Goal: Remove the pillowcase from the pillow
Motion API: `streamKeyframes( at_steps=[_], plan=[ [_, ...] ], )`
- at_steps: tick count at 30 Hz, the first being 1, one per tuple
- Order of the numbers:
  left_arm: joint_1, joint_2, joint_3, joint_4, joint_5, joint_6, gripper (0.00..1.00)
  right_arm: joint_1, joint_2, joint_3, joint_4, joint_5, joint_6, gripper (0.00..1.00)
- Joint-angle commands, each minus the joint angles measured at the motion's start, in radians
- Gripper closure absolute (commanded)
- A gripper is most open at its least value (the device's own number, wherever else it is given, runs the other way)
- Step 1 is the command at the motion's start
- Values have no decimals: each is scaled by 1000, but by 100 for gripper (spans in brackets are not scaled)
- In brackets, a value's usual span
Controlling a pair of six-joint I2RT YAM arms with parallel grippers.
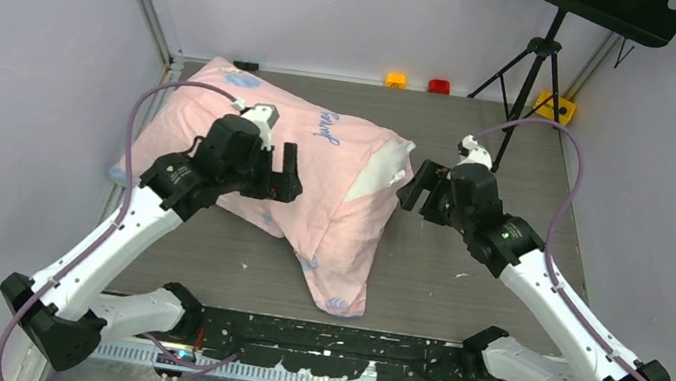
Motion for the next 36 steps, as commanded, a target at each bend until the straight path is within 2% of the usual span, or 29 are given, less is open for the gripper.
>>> streamKeyframes(
  at_steps=[1,3,6,9,19,24,31,33,36],
  plan=[
    [-121,59,110,-12,-179,85,6,-24,-28,11,-67,172,125,16],
    [-184,106,159,-22,-241,103,6,-23,-13,32,-101,212,165,15],
    [-272,169,224,-18,-308,123,6,-24,0,63,-152,251,208,5],
    [-320,220,259,15,-316,134,6,-24,-9,56,-126,229,216,5],
    [-365,471,436,16,-308,174,11,-22,37,18,-3,125,299,5],
    [-362,592,494,39,-319,199,12,-17,82,-18,112,71,405,5],
    [-311,676,519,43,-332,188,14,34,214,-5,182,129,548,10],
    [-284,676,500,52,-328,172,16,37,255,-11,191,130,576,15],
    [-232,665,444,81,-306,161,19,39,292,-56,229,130,618,27]
  ],
)
